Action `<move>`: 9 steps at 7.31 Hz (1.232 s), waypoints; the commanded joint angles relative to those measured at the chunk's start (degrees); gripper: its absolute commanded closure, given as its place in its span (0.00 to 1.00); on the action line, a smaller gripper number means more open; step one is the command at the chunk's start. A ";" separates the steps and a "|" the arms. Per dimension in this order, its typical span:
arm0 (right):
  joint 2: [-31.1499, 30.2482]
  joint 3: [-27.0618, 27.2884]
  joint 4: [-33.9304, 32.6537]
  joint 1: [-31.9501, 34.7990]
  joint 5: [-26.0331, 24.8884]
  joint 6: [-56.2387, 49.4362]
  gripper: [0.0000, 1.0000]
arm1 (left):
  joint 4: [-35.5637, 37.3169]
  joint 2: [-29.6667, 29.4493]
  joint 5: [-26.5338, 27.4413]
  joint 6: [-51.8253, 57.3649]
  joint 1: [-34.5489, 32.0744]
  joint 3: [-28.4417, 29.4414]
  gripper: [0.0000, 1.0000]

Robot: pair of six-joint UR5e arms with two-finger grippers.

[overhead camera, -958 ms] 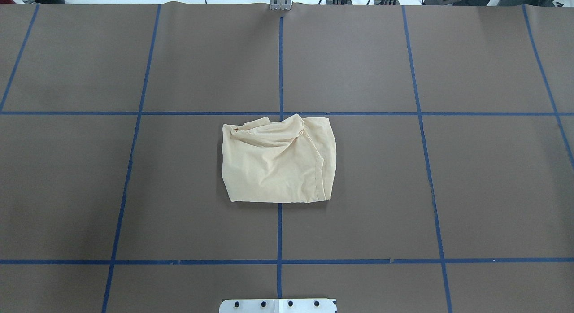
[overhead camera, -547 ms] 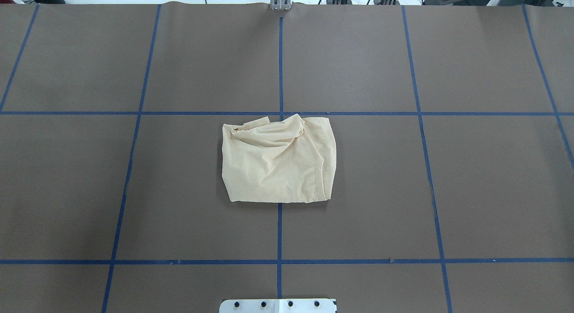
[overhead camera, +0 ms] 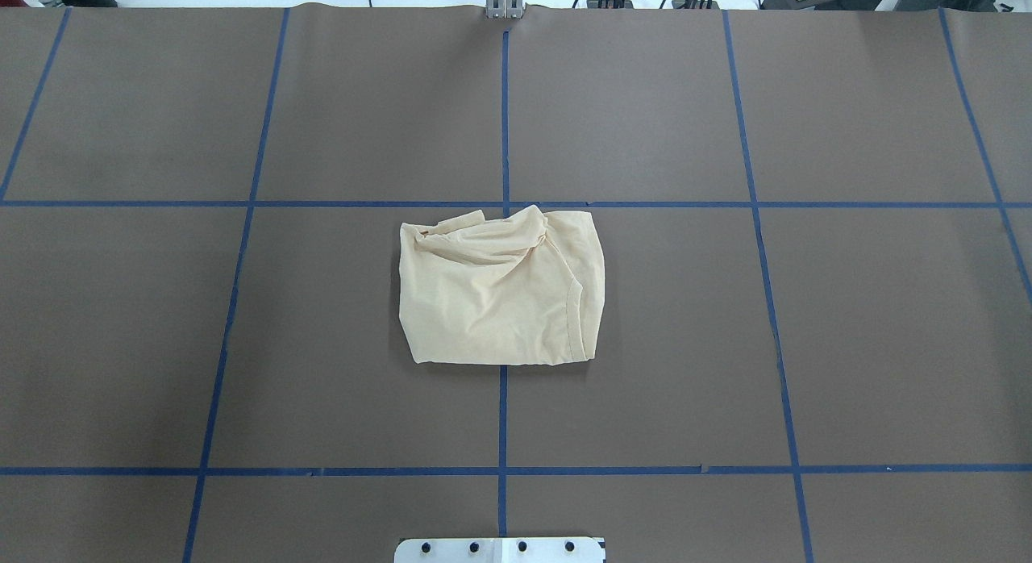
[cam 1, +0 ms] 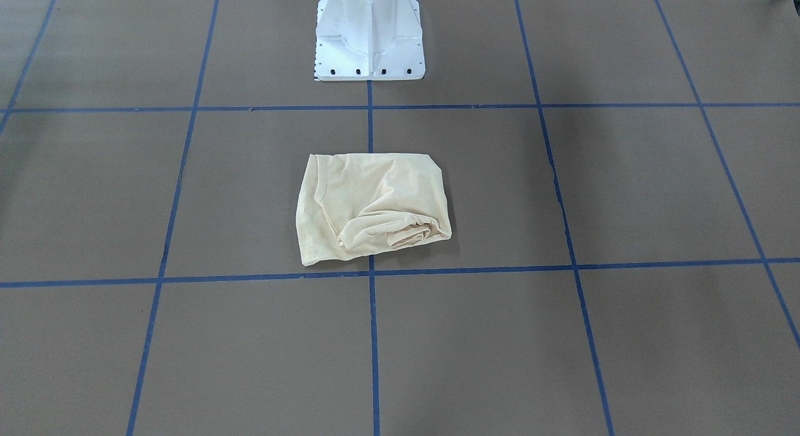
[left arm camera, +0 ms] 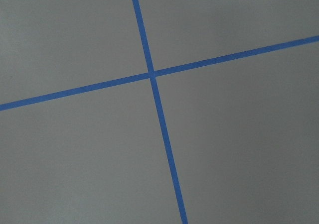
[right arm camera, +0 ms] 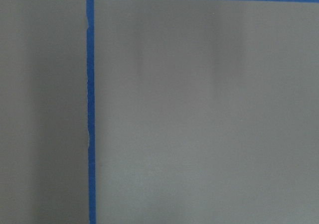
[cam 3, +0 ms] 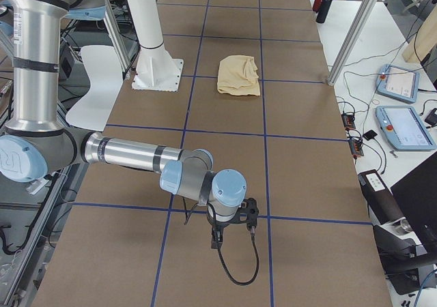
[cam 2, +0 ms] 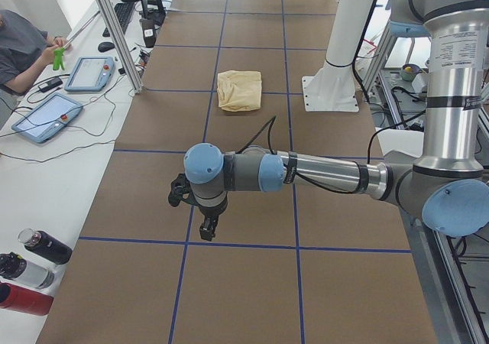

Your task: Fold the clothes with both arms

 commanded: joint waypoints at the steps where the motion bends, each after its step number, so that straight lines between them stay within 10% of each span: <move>1: 0.03 0.87 0.00 0.00 0.01 0.01 0.00 | -1.72 0.54 0.34 0.05 -0.05 0.06 0.00; 9: -0.59 1.04 9.58 -0.53 0.10 0.27 0.00 | -2.17 1.77 0.34 0.05 -0.06 0.32 0.00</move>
